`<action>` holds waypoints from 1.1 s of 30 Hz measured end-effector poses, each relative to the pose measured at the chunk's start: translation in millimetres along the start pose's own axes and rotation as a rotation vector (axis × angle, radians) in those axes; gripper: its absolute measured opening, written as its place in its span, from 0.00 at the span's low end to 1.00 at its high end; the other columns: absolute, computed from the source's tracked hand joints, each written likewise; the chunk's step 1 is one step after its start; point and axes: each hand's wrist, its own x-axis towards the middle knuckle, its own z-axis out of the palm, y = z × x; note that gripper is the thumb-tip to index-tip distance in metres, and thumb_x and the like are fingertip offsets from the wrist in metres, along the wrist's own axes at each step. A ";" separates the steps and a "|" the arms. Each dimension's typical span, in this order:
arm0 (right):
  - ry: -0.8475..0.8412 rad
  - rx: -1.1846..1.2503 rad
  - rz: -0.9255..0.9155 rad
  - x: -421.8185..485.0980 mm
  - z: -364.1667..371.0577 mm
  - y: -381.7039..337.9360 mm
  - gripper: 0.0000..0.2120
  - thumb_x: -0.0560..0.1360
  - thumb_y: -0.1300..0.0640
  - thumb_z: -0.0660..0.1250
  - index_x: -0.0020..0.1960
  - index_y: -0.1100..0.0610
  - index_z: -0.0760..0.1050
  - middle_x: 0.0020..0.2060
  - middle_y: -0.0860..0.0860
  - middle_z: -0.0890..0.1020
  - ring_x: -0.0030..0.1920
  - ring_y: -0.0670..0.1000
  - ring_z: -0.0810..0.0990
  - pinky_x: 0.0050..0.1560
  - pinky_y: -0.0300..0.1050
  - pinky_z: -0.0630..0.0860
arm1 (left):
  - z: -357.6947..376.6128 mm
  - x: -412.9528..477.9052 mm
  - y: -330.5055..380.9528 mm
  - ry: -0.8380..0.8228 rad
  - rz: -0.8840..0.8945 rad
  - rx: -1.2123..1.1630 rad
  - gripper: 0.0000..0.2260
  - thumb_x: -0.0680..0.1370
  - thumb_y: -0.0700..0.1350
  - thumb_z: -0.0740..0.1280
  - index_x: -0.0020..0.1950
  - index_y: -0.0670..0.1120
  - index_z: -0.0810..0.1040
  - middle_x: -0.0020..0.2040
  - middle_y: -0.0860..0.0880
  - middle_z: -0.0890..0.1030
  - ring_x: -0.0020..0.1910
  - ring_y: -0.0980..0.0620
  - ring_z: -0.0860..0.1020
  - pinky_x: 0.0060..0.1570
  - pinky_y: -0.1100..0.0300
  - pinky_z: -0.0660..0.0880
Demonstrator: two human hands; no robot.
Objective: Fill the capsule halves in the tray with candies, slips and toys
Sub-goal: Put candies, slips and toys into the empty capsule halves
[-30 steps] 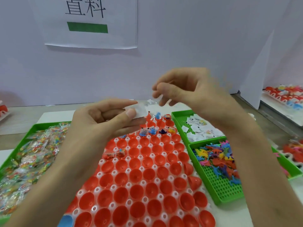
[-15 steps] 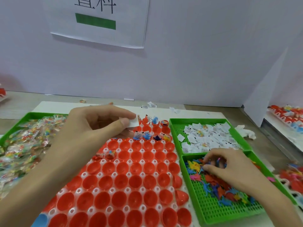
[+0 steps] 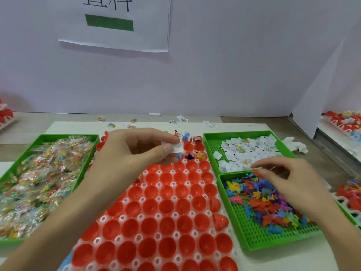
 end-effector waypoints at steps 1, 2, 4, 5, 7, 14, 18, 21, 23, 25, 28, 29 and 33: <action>0.018 0.009 -0.008 -0.3 -1.0 -3.4 0.13 0.75 0.59 0.73 0.45 0.39 0.84 0.40 0.37 0.84 0.40 0.41 0.81 0.41 0.43 0.74 | -0.6 0.7 0.6 -0.001 -0.003 -0.017 0.08 0.71 0.46 0.72 0.48 0.53 0.88 0.42 0.48 0.88 0.43 0.51 0.87 0.45 0.67 0.80; 0.031 0.015 -0.015 0.1 -1.4 -6.4 0.13 0.76 0.59 0.71 0.48 0.39 0.84 0.42 0.39 0.84 0.40 0.41 0.81 0.42 0.45 0.76 | -1.7 1.5 1.8 0.001 -0.007 -0.035 0.08 0.71 0.45 0.72 0.48 0.52 0.88 0.42 0.48 0.88 0.43 0.50 0.87 0.45 0.67 0.80; 0.039 0.054 -0.032 1.3 0.7 -14.6 0.14 0.78 0.60 0.69 0.51 0.41 0.83 0.48 0.41 0.84 0.41 0.41 0.83 0.46 0.47 0.80 | -4.9 3.1 4.1 0.004 -0.011 -0.068 0.07 0.71 0.44 0.72 0.48 0.50 0.88 0.42 0.46 0.88 0.43 0.49 0.87 0.45 0.66 0.81; 0.037 0.126 -0.049 1.4 3.5 -20.5 0.14 0.79 0.62 0.68 0.51 0.43 0.84 0.49 0.43 0.84 0.42 0.42 0.84 0.46 0.45 0.81 | -6.8 3.8 5.6 0.003 -0.009 -0.083 0.08 0.71 0.44 0.72 0.48 0.50 0.88 0.42 0.46 0.87 0.43 0.49 0.87 0.44 0.66 0.81; 0.013 0.373 -0.092 -1.1 11.1 -35.3 0.15 0.79 0.66 0.66 0.50 0.47 0.85 0.48 0.48 0.86 0.41 0.47 0.86 0.42 0.39 0.82 | -9.9 4.1 9.7 -0.015 -0.005 -0.105 0.08 0.71 0.43 0.72 0.48 0.48 0.87 0.41 0.45 0.87 0.43 0.49 0.87 0.44 0.65 0.81; -0.022 0.837 -0.278 -1.0 32.9 -94.4 0.09 0.74 0.62 0.69 0.46 0.51 0.86 0.35 0.56 0.85 0.37 0.52 0.85 0.41 0.39 0.80 | -12.0 -2.5 13.2 -0.075 0.016 -0.038 0.07 0.77 0.37 0.72 0.50 0.47 0.87 0.42 0.47 0.88 0.43 0.49 0.87 0.46 0.64 0.81; -0.073 0.899 -0.358 4.9 34.7 -122.6 0.06 0.74 0.59 0.71 0.47 0.50 0.86 0.37 0.52 0.85 0.39 0.52 0.86 0.43 0.38 0.80 | -6.5 -7.6 11.4 -0.049 0.042 -0.017 0.06 0.78 0.37 0.71 0.51 0.46 0.86 0.42 0.47 0.88 0.43 0.50 0.87 0.46 0.62 0.82; -0.107 0.869 -0.407 10.8 31.6 -141.4 0.08 0.74 0.62 0.71 0.46 0.50 0.85 0.39 0.51 0.86 0.40 0.54 0.86 0.39 0.39 0.79 | -5.0 -9.5 12.0 -0.042 0.082 0.006 0.07 0.77 0.37 0.72 0.52 0.45 0.86 0.42 0.47 0.87 0.43 0.50 0.87 0.48 0.59 0.83; -0.115 0.789 -0.449 14.9 28.7 -149.3 0.08 0.75 0.63 0.71 0.47 0.50 0.84 0.39 0.50 0.86 0.40 0.52 0.86 0.38 0.39 0.78 | -4.3 -8.1 13.4 -0.039 0.099 0.020 0.07 0.76 0.37 0.73 0.52 0.46 0.86 0.42 0.47 0.87 0.43 0.51 0.87 0.49 0.59 0.82; -0.135 0.735 -0.485 18.0 26.1 -153.7 0.08 0.75 0.64 0.71 0.47 0.51 0.83 0.39 0.50 0.86 0.41 0.51 0.85 0.38 0.39 0.77 | -3.4 -6.4 15.4 -0.022 0.121 0.025 0.08 0.76 0.37 0.73 0.51 0.48 0.86 0.42 0.49 0.88 0.43 0.52 0.87 0.48 0.63 0.81; -0.170 0.665 -0.518 20.6 23.0 -156.5 0.08 0.75 0.64 0.72 0.48 0.52 0.83 0.39 0.50 0.87 0.42 0.48 0.85 0.40 0.35 0.77 | -0.5 -3.2 16.8 0.012 0.146 0.023 0.08 0.75 0.37 0.74 0.50 0.49 0.86 0.41 0.51 0.87 0.42 0.54 0.87 0.45 0.66 0.80; -0.184 0.639 -0.520 21.7 21.2 -156.3 0.07 0.75 0.64 0.73 0.48 0.53 0.83 0.39 0.50 0.87 0.41 0.48 0.85 0.41 0.35 0.77 | 0.6 -2.4 16.4 0.021 0.144 0.015 0.08 0.75 0.37 0.74 0.50 0.49 0.86 0.40 0.51 0.87 0.42 0.53 0.87 0.45 0.66 0.80; -0.190 0.576 -0.515 27.8 13.4 -154.2 0.07 0.72 0.63 0.76 0.47 0.53 0.83 0.39 0.50 0.86 0.41 0.50 0.86 0.42 0.40 0.79 | 3.9 -2.6 15.0 0.041 0.142 0.006 0.08 0.74 0.39 0.75 0.51 0.50 0.86 0.39 0.49 0.87 0.40 0.51 0.87 0.43 0.66 0.80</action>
